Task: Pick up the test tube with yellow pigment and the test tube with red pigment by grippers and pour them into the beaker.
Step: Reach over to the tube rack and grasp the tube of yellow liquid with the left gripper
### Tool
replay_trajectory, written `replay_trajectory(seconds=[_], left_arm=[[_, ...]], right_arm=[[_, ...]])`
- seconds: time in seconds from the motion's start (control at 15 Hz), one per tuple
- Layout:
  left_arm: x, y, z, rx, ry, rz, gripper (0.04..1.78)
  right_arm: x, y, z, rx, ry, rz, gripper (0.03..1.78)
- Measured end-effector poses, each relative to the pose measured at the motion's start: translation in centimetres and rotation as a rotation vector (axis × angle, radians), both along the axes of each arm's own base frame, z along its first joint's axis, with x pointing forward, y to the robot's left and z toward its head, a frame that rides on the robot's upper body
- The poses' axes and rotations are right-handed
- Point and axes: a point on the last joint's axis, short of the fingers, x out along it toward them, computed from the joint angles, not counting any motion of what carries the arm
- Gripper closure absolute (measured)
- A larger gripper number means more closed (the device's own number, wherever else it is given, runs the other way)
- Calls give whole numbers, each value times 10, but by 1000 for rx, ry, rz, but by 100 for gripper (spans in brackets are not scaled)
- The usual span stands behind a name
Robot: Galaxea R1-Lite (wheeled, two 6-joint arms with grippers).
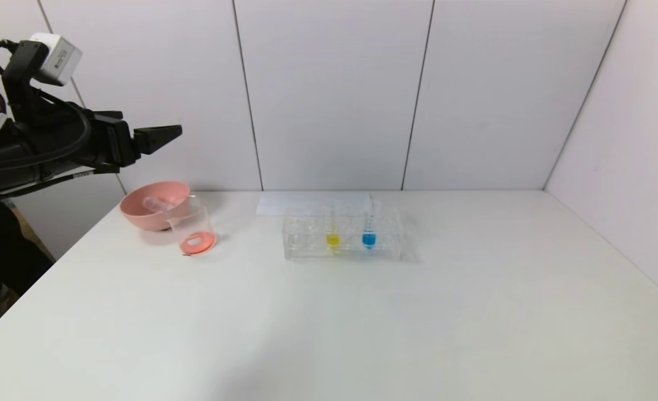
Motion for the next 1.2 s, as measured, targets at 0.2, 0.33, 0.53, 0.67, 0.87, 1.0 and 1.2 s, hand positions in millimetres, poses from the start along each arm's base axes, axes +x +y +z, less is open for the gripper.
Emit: replay_trajectory(seconds=[0.2, 0.33, 0.53, 0.67, 0.87, 1.0, 1.2], left_arm=[[-35, -10, 1, -2, -15, -47, 6], [-58, -12, 1, -5, -11, -64, 6], [-87, -15, -1, -4, 33, -91, 6], [-101, -17, -4, -4, 59, -116, 6], [-111, -19, -8, -7, 61, -135, 6], [-113, -21, -12, -7, 72, -148, 6], [-112, -25, -19, -21, 107, -171, 6]], right_arm=[[0, 0, 0, 0, 0, 0, 11], [0, 0, 0, 0, 0, 0, 11], [0, 0, 0, 0, 0, 0, 11], [0, 0, 0, 0, 0, 0, 11], [0, 0, 0, 0, 0, 0, 11], [0, 0, 0, 0, 0, 0, 11], [0, 0, 0, 0, 0, 0, 11]])
